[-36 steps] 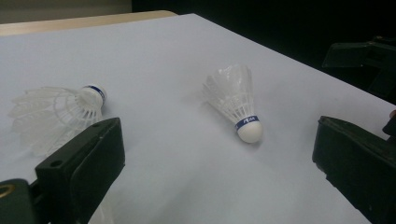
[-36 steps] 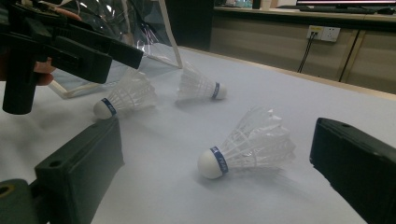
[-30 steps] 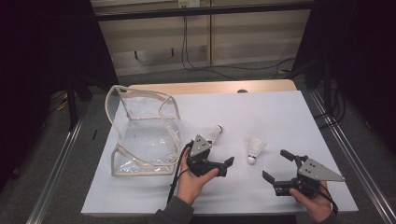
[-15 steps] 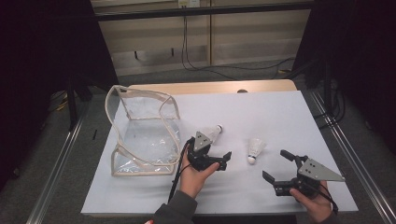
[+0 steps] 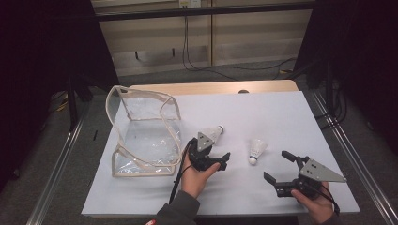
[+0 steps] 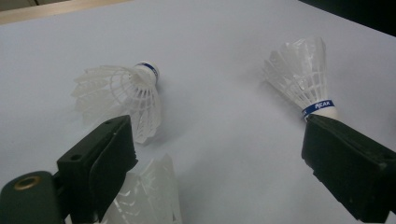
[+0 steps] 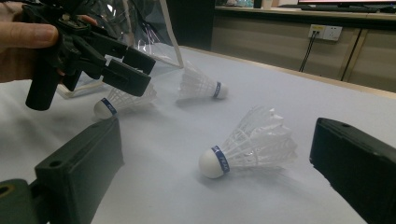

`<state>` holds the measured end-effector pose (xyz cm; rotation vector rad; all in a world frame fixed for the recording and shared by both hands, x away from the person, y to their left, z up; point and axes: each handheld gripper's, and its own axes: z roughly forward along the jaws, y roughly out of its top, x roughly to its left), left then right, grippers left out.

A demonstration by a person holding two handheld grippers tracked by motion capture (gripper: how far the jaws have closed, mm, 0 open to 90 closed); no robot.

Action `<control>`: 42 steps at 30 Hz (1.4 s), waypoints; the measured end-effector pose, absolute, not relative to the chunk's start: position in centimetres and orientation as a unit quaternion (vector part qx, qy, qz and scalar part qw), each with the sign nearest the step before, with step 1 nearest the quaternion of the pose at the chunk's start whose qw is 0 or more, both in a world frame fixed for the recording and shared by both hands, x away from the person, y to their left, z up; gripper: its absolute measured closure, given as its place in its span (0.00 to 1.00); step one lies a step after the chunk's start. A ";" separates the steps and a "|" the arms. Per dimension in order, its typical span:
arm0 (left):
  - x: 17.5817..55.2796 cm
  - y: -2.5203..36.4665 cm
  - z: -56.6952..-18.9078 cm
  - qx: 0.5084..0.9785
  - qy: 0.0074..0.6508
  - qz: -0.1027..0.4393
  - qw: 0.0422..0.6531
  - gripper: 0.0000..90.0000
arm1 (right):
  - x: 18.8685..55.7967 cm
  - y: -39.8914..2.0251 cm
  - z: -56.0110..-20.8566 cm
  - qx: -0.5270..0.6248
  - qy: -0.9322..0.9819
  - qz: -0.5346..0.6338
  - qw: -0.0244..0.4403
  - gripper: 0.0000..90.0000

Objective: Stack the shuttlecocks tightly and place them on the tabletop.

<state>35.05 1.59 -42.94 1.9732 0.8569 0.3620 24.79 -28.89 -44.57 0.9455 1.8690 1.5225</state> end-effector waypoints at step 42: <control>33.9 1.2 -41.8 0.828 0.324 0.136 0.437 0.95 | 24.8 -28.8 -44.6 0.350 0.695 0.566 0.272 0.02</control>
